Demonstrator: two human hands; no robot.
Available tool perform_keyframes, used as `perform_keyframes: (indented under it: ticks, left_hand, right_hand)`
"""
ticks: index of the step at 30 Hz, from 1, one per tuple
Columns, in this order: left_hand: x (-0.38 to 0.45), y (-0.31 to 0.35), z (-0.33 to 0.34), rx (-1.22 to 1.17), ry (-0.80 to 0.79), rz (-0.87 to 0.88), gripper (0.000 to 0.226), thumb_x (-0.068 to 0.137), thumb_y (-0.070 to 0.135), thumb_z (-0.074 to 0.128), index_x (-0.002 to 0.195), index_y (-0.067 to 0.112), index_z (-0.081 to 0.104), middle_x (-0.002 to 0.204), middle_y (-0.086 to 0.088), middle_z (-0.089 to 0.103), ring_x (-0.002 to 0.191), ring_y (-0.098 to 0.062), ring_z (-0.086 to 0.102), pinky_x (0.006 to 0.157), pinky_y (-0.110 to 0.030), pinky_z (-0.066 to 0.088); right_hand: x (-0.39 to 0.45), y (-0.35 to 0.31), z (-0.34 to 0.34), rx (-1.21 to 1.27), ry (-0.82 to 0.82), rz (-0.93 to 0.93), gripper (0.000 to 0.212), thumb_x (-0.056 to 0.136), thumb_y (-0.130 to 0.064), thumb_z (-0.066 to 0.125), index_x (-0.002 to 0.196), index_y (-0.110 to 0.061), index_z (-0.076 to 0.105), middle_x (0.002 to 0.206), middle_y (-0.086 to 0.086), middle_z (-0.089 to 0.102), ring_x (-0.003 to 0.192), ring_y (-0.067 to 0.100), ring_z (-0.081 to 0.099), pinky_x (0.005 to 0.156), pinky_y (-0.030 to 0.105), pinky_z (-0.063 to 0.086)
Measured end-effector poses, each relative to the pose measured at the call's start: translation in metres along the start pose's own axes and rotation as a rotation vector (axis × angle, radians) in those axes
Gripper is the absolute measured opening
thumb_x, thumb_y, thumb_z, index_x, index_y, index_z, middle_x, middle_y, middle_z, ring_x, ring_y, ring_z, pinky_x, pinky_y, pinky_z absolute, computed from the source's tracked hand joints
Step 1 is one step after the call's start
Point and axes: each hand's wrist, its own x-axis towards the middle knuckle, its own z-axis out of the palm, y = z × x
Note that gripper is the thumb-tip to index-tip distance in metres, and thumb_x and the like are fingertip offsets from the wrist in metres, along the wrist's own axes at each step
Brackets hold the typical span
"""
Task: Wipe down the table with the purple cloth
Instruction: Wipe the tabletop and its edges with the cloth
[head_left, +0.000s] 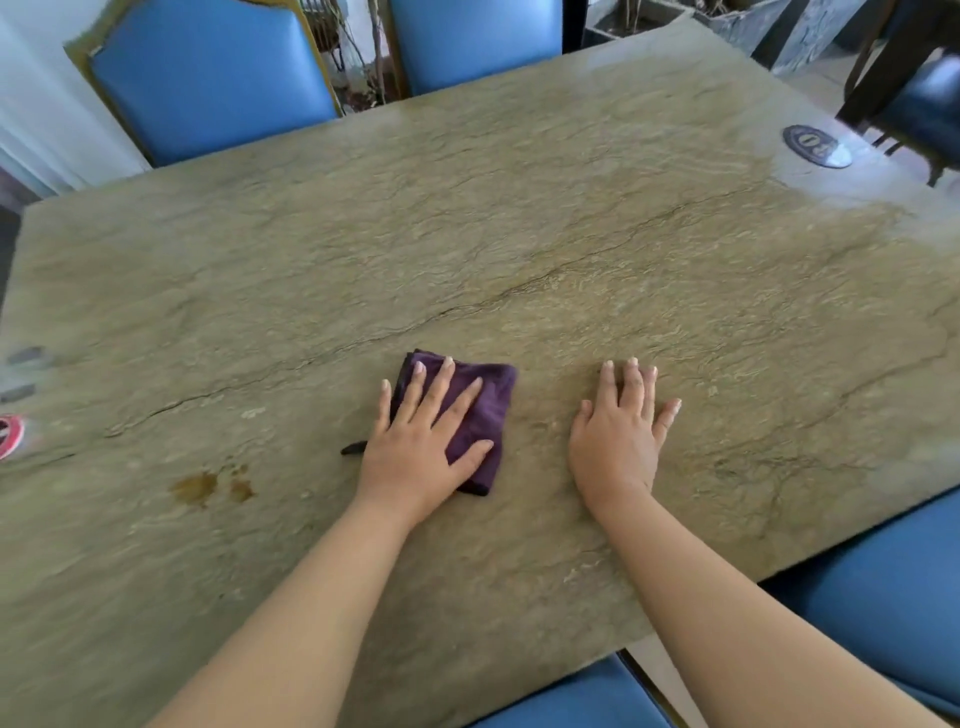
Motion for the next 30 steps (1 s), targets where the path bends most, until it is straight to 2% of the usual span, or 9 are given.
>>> perform_keyframes:
  ticks: [4, 7, 10, 13, 15, 18, 25, 27, 30]
  left_hand:
    - [0.047, -0.032, -0.006, -0.05, -0.077, -0.323, 0.069, 0.092, 0.065, 0.015, 0.153, 0.036, -0.003, 0.162, -0.002, -0.011, 0.149, -0.031, -0.01, 0.118, -0.054, -0.007]
    - [0.048, -0.009, -0.008, -0.077, -0.096, -0.389, 0.066, 0.096, 0.057, 0.019, 0.151, 0.035, -0.012, 0.161, -0.012, -0.013, 0.146, -0.04, -0.013, 0.116, -0.058, -0.008]
    - [0.004, 0.01, 0.001, -0.04, -0.005, -0.174, 0.064, 0.094, 0.056, 0.019, 0.151, 0.039, -0.002, 0.161, -0.017, -0.002, 0.146, -0.045, -0.002, 0.116, -0.059, -0.002]
    - [-0.031, -0.006, 0.006, -0.045, 0.017, 0.13, 0.061, 0.094, 0.058, 0.024, 0.151, 0.045, 0.008, 0.163, -0.006, 0.003, 0.149, -0.035, 0.0, 0.118, -0.054, 0.002]
    - [-0.023, -0.028, 0.005, -0.037, 0.029, 0.195, 0.058, 0.094, 0.06, 0.024, 0.149, 0.05, 0.009, 0.163, 0.002, 0.004, 0.15, -0.027, 0.001, 0.12, -0.05, 0.002]
    - [0.023, -0.056, 0.001, -0.034, 0.029, 0.018, 0.058, 0.092, 0.061, 0.016, 0.149, 0.049, 0.008, 0.163, 0.004, 0.003, 0.15, -0.025, 0.003, 0.12, -0.047, 0.001]
    - [0.107, -0.087, -0.013, -0.136, -0.115, -0.512, 0.058, 0.095, 0.061, 0.012, 0.149, 0.047, -0.006, 0.161, 0.0, -0.017, 0.148, -0.028, -0.017, 0.117, -0.053, -0.011]
    - [0.095, -0.072, -0.012, -0.153, -0.104, -0.512, 0.058, 0.096, 0.059, 0.013, 0.149, 0.047, -0.006, 0.162, 0.0, -0.016, 0.148, -0.029, -0.016, 0.117, -0.053, -0.01]
    - [0.045, -0.052, -0.007, -0.156, -0.036, -0.37, 0.059, 0.095, 0.061, 0.015, 0.149, 0.048, -0.002, 0.163, 0.0, -0.01, 0.149, -0.028, -0.01, 0.119, -0.051, -0.006]
  right_hand:
    - [-0.007, -0.036, 0.01, 0.126, -0.035, -0.179, 0.054, 0.099, -0.022, 0.034, 0.15, -0.012, 0.02, 0.159, 0.011, 0.009, 0.147, 0.026, -0.004, 0.117, 0.039, -0.01]
    - [-0.007, -0.041, 0.016, 0.176, 0.041, -0.131, 0.051, 0.097, -0.018, 0.036, 0.147, -0.012, 0.029, 0.158, 0.008, 0.016, 0.148, 0.023, 0.002, 0.118, 0.036, -0.007]
    - [-0.007, -0.05, 0.018, 0.208, 0.072, -0.07, 0.051, 0.095, -0.013, 0.039, 0.146, -0.013, 0.033, 0.158, 0.006, 0.02, 0.148, 0.023, 0.005, 0.119, 0.038, -0.004]
    - [-0.002, -0.068, 0.02, 0.217, 0.019, -0.085, 0.055, 0.094, -0.007, 0.035, 0.148, -0.016, 0.028, 0.159, 0.001, 0.014, 0.148, 0.02, 0.0, 0.119, 0.036, -0.006]
    - [0.001, -0.077, 0.024, 0.188, 0.013, -0.108, 0.054, 0.097, -0.01, 0.032, 0.15, -0.017, 0.023, 0.16, -0.001, 0.01, 0.148, 0.017, -0.004, 0.119, 0.035, -0.007]
    - [0.003, -0.08, 0.032, 0.112, 0.039, -0.105, 0.05, 0.101, -0.02, 0.025, 0.151, -0.017, 0.018, 0.161, 0.0, 0.007, 0.148, 0.017, -0.006, 0.119, 0.037, -0.01]
    - [0.005, -0.082, 0.038, 0.036, 0.057, -0.116, 0.051, 0.101, -0.017, 0.023, 0.151, -0.017, 0.013, 0.161, 0.002, 0.005, 0.147, 0.019, -0.009, 0.118, 0.042, -0.012]
    - [0.005, -0.083, 0.038, 0.026, 0.052, -0.115, 0.051, 0.101, -0.018, 0.025, 0.151, -0.017, 0.015, 0.161, 0.002, 0.006, 0.148, 0.02, -0.007, 0.118, 0.044, -0.01]
    - [0.003, -0.085, 0.035, 0.033, 0.043, -0.136, 0.05, 0.102, -0.022, 0.026, 0.151, -0.017, 0.018, 0.16, 0.002, 0.011, 0.148, 0.022, -0.004, 0.118, 0.047, -0.007]
